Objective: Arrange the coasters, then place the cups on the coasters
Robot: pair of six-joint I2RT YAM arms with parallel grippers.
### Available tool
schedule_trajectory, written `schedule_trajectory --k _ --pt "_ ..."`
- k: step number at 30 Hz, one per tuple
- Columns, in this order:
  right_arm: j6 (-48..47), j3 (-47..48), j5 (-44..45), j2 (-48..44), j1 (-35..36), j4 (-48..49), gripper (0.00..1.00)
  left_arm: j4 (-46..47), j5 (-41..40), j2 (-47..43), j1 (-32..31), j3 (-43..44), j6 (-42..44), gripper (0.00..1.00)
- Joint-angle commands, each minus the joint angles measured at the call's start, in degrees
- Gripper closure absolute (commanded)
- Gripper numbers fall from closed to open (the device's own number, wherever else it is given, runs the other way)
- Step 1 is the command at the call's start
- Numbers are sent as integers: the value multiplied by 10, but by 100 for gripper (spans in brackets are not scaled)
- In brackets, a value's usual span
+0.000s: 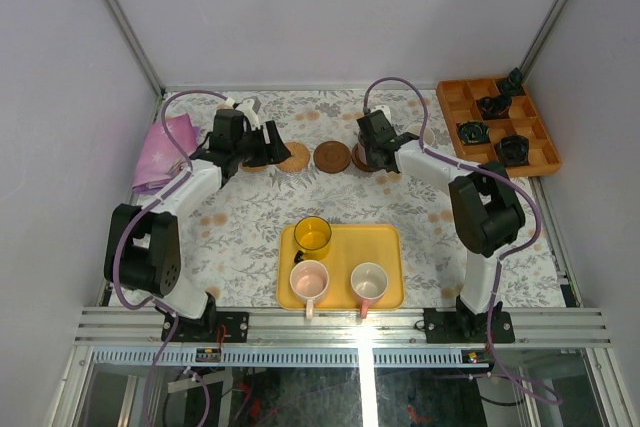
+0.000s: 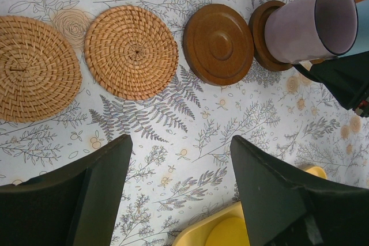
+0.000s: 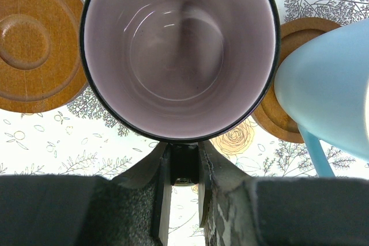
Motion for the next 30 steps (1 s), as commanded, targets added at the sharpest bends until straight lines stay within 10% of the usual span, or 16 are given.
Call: schedule_trajectory --k 1,30 --pt "7 11 7 -41 -3 25 100 9 5 5 2 19 6 31" --pt "19 -9 6 -9 -3 34 100 12 8 9 2 16 1 31"
